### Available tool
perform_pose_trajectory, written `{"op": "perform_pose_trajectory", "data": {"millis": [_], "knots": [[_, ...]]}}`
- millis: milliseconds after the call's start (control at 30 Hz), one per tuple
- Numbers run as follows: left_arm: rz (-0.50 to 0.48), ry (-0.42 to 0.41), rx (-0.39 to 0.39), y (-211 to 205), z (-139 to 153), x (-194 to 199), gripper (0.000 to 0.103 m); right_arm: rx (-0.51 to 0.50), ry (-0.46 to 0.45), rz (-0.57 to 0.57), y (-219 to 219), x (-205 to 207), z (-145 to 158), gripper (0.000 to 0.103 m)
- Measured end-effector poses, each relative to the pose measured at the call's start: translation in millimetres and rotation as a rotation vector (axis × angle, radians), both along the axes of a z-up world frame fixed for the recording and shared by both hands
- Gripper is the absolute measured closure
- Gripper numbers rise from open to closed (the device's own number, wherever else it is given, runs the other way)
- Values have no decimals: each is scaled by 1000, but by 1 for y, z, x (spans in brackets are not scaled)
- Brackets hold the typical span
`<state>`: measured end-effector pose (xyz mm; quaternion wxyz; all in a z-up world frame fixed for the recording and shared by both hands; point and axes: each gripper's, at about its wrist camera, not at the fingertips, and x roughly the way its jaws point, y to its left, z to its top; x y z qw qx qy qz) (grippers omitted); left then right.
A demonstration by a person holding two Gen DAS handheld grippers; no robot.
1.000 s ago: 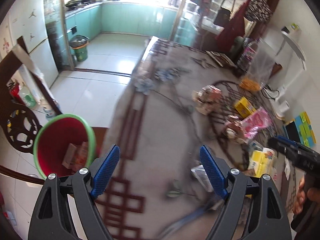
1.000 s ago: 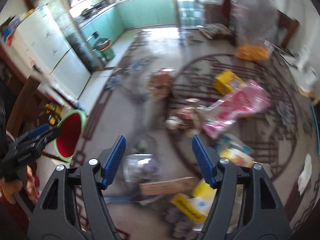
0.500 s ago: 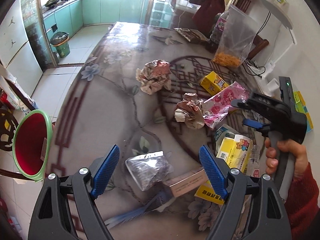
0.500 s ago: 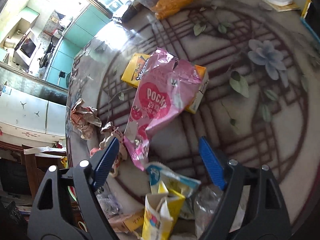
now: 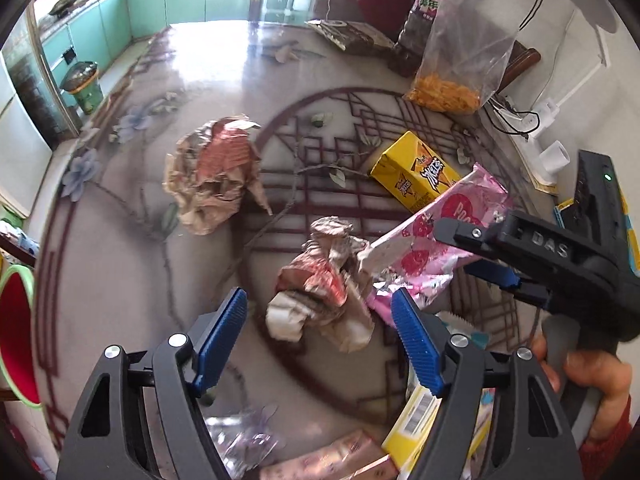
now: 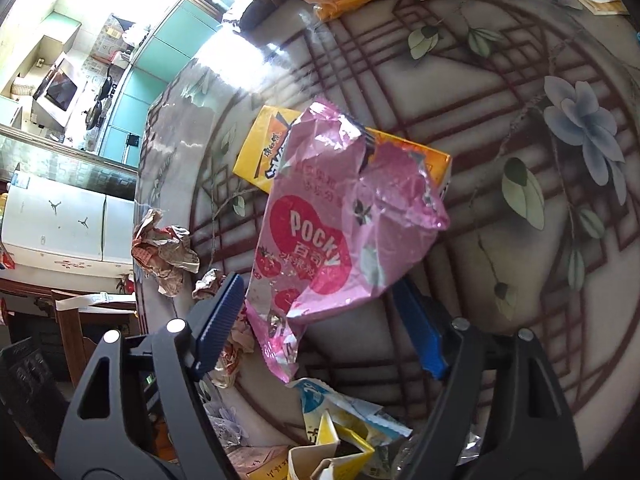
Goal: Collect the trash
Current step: 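Grasp crumpled paper with left tool while right tool grasps pink Pocky wrapper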
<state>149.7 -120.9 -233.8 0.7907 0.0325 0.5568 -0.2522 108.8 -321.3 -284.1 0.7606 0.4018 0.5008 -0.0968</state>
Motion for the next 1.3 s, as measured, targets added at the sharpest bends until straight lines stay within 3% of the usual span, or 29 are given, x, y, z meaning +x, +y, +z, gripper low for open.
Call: {"op": "perform_pose_trajectory", "data": {"millis": [200,267,300,367,600,700,767,933,1200,1267,1300], "knots": [[14,55,25,-15,-26,16,33,5,-5,7,-5,3,0,28],[16,89,38,-17,-34,19,48,7,-8,7,-6,5,1,28],[20,105,27,-16,-37,20,48,6,-10,9,-6,5,2,28],[33,104,8,-13,-37,22,54,6,-11,11,-6,6,3,28],[54,51,1,2,-15,18,59,-2,-18,28,1,9,6,28],[56,23,-15,8,-3,14,60,-4,-16,46,5,11,7,36],[56,5,-26,10,6,9,61,-3,-25,53,9,10,9,53],[69,-18,-46,25,24,-4,61,2,-59,77,19,6,20,73],[102,-49,-66,49,43,-26,61,-35,-62,89,25,3,27,74],[107,-61,-66,56,50,-33,61,-44,-63,96,27,5,26,88],[110,-66,-65,59,53,-36,61,-38,-64,101,27,5,26,89]]}}
